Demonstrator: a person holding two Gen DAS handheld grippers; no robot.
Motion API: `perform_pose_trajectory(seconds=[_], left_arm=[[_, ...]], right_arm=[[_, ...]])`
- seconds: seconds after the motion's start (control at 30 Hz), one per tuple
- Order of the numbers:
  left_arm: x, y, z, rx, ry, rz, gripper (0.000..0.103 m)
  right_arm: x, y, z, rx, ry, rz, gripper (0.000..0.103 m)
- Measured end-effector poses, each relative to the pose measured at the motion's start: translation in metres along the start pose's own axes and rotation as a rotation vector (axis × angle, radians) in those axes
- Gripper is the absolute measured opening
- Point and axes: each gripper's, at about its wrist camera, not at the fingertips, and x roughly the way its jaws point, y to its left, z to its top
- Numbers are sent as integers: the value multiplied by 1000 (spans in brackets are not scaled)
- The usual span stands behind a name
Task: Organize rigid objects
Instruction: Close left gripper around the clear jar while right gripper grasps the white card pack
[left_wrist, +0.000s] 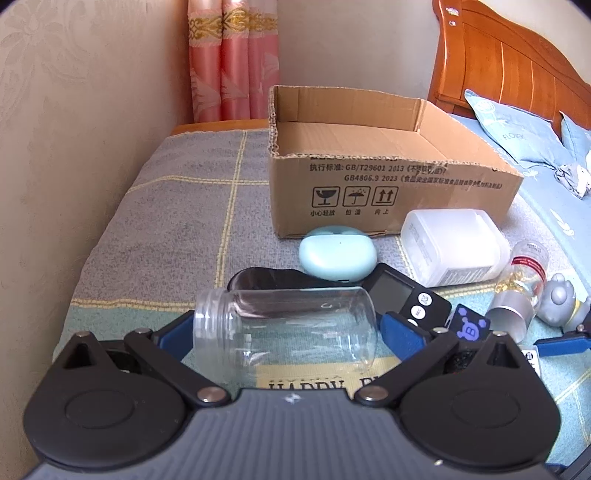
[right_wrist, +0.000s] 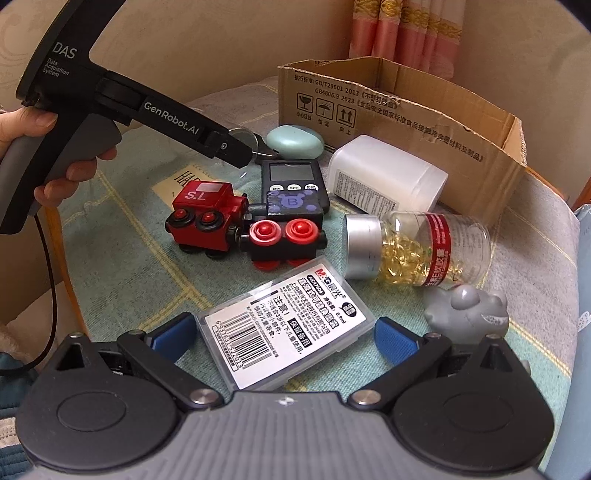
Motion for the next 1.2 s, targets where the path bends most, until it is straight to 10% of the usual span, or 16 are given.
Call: perform_pose_trajectory(seconds=[1.2], left_arm=[[-5, 15, -7, -13, 28, -8, 92]], right_arm=[[7, 26, 14, -192, 65, 128, 101]])
